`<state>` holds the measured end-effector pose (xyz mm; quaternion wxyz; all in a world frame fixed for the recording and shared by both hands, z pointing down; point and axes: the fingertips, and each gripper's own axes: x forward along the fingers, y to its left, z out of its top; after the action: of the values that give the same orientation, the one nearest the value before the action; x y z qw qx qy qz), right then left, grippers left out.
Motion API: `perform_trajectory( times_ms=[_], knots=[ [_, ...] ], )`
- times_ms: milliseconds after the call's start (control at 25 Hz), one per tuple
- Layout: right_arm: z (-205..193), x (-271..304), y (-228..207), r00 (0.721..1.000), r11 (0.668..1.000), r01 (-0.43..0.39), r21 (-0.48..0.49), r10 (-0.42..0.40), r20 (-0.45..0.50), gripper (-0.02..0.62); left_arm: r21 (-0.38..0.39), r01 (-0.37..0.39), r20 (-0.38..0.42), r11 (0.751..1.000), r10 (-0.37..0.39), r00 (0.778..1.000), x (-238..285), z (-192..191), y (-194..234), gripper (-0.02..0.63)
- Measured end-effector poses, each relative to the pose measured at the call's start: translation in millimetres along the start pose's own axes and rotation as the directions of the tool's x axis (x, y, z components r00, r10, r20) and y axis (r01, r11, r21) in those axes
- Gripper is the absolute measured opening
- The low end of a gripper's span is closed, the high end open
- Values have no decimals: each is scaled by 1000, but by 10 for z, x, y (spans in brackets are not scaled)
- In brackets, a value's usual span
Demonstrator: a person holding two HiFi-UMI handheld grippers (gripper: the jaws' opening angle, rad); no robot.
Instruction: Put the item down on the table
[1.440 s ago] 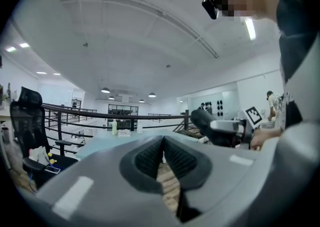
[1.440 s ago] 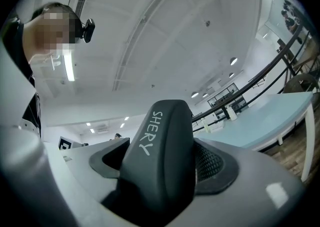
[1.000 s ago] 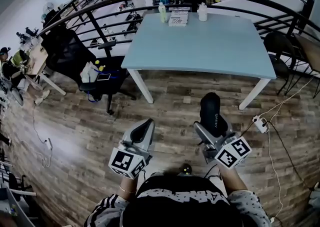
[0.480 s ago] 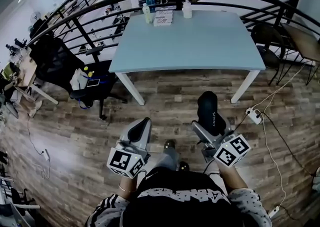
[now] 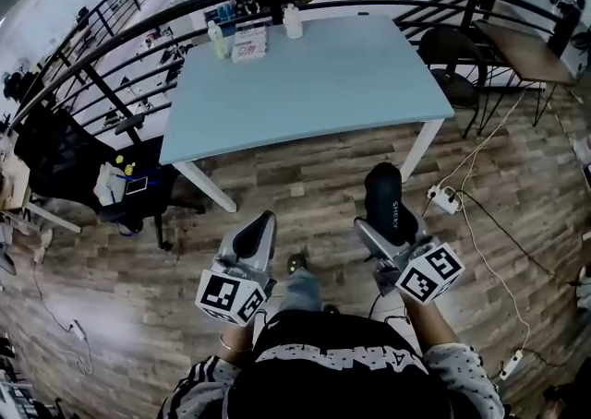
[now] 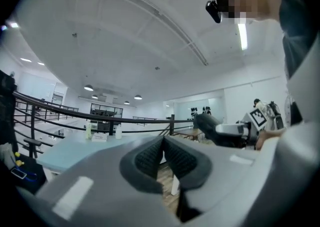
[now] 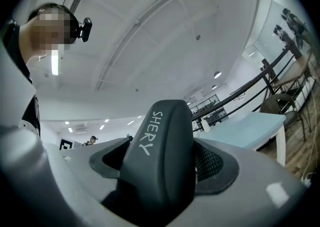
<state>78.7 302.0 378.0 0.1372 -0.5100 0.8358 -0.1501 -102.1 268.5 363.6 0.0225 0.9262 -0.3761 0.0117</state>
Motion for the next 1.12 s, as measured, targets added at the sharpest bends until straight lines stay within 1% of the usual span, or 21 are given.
perform_trajectory(
  times_ms=[200, 560, 960, 1120],
  knots=[
    [147, 113, -291, 998, 998, 61, -10, -61, 19, 393, -13, 70, 2, 997, -70, 998, 438, 15, 46, 0],
    [280, 451, -618, 990, 990, 138, -6, -138, 27, 393, -24, 150, 3, 988, -150, 989, 1038, 65, 329, 0],
    [409, 1052, -733, 985, 985, 170, -27, -169, 21, 393, -37, 184, 21, 982, -183, 983, 1459, 190, 879, 0],
    [417, 1330, -774, 984, 983, 178, -32, -178, 16, 393, -3, 177, 9, 984, -177, 984, 1583, 183, 1149, 0]
  ],
)
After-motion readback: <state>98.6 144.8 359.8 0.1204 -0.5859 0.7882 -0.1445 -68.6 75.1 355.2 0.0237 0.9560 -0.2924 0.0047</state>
